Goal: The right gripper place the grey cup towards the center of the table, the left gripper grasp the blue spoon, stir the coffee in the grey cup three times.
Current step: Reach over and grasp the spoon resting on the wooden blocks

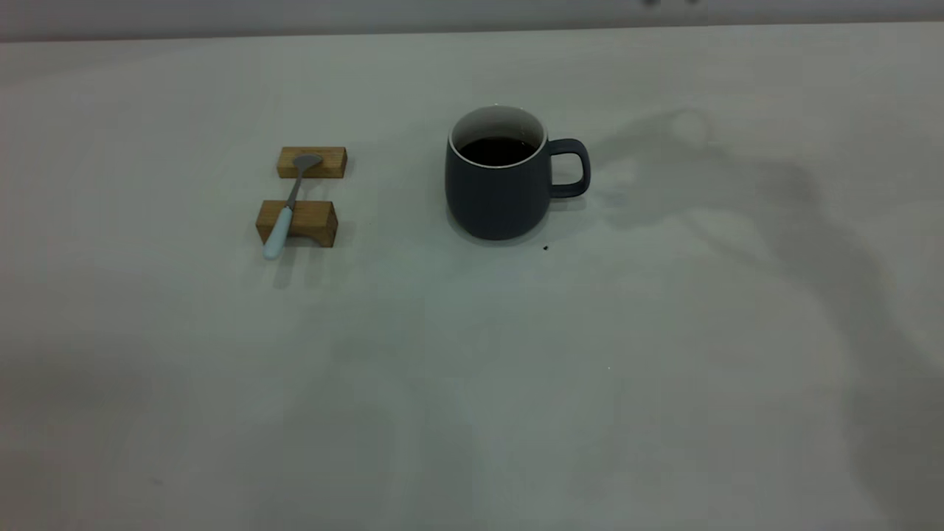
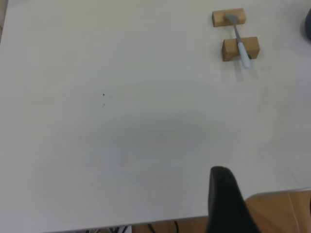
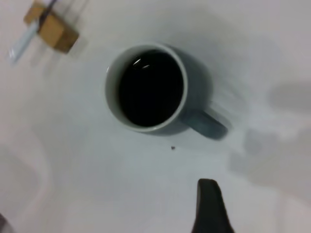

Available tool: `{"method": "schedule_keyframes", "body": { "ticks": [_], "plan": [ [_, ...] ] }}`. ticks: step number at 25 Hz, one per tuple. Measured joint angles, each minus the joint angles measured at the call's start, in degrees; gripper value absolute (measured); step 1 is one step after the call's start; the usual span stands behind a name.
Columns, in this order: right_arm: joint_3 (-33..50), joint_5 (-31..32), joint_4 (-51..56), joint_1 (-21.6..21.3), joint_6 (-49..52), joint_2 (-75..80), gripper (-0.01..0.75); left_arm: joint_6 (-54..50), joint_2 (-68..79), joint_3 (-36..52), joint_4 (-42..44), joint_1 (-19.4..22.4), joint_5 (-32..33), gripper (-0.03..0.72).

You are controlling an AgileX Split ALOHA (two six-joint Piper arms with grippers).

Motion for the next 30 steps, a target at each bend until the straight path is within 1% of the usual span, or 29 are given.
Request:
{"method": "schedule_keyframes", "body": {
  "ticks": [2, 4, 7, 13, 17, 19, 24, 27, 30],
  "plan": [
    [2.6, 1.3, -4.8, 0.0, 7.6, -6.7, 0.552, 0.0, 0.0, 0.0, 0.0, 0.0, 0.0, 0.483],
    [6.8, 2.0, -10.0, 0.0, 14.2, -14.1, 0.552, 0.0, 0.0, 0.0, 0.0, 0.0, 0.0, 0.483],
    [16.8, 2.2, -16.3, 0.0, 21.8, -28.2, 0.552, 0.0, 0.0, 0.0, 0.0, 0.0, 0.0, 0.483],
    [39.8, 3.3, -23.7, 0.0, 33.0, -57.2, 0.552, 0.0, 0.0, 0.0, 0.0, 0.0, 0.0, 0.483],
    [50.1, 8.5, -29.0, 0.0, 37.8, -73.6, 0.552, 0.0, 0.0, 0.0, 0.0, 0.0, 0.0, 0.483],
    [54.1, 10.3, -30.7, 0.0, 39.3, -81.1, 0.552, 0.0, 0.0, 0.0, 0.0, 0.0, 0.0, 0.483],
    [63.0, 11.9, -34.2, -0.8, 43.7, -98.1, 0.552, 0.0, 0.0, 0.0, 0.0, 0.0, 0.0, 0.483],
    [64.6, 12.2, -35.0, -3.5, 44.6, -106.1, 0.552, 0.0, 0.0, 0.0, 0.0, 0.0, 0.0, 0.483],
    [64.5, 12.2, -35.0, -5.2, 44.6, -111.6, 0.552, 0.0, 0.0, 0.0, 0.0, 0.0, 0.0, 0.483]
  ]
}}
